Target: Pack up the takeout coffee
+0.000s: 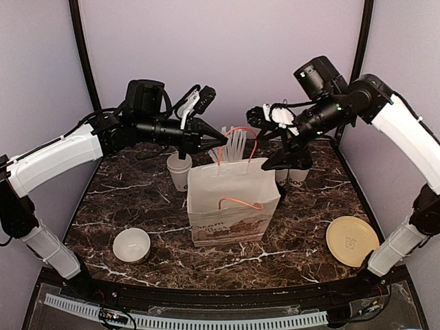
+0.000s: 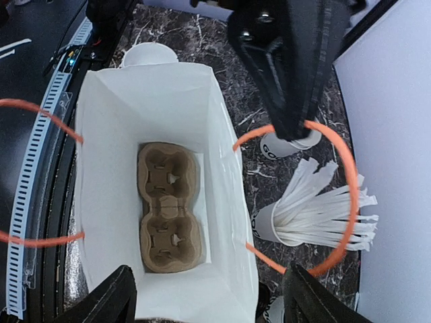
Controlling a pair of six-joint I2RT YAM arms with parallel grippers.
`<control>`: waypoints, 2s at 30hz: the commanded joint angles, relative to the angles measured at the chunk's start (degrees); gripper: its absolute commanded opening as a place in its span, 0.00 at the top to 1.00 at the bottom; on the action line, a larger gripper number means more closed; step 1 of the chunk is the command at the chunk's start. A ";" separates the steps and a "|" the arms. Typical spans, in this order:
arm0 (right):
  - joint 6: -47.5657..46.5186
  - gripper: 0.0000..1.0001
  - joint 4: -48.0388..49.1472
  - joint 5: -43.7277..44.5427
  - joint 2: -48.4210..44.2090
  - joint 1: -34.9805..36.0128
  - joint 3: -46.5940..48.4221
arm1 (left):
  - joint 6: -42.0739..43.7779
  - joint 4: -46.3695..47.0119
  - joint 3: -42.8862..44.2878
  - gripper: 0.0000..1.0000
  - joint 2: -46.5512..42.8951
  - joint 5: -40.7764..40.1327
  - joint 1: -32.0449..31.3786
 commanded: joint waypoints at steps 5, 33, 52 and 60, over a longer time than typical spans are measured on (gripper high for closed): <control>1.44 0.25 2.81 -7.09 -6.99 -11.46 -5.00 | -0.26 -1.16 -3.89 1.00 -5.94 1.68 -2.37; 11.15 0.24 14.42 -4.79 -6.98 -27.99 -19.09 | 1.92 -3.88 -10.29 1.00 -11.81 0.08 -14.73; -1.32 0.23 -1.45 -19.21 -8.45 -16.91 -12.53 | -0.02 -6.79 1.37 1.00 -0.63 -16.04 -3.46; -0.24 0.20 0.74 -17.22 -4.13 -6.74 -10.58 | -2.13 -4.35 3.23 0.63 1.49 -22.03 -1.95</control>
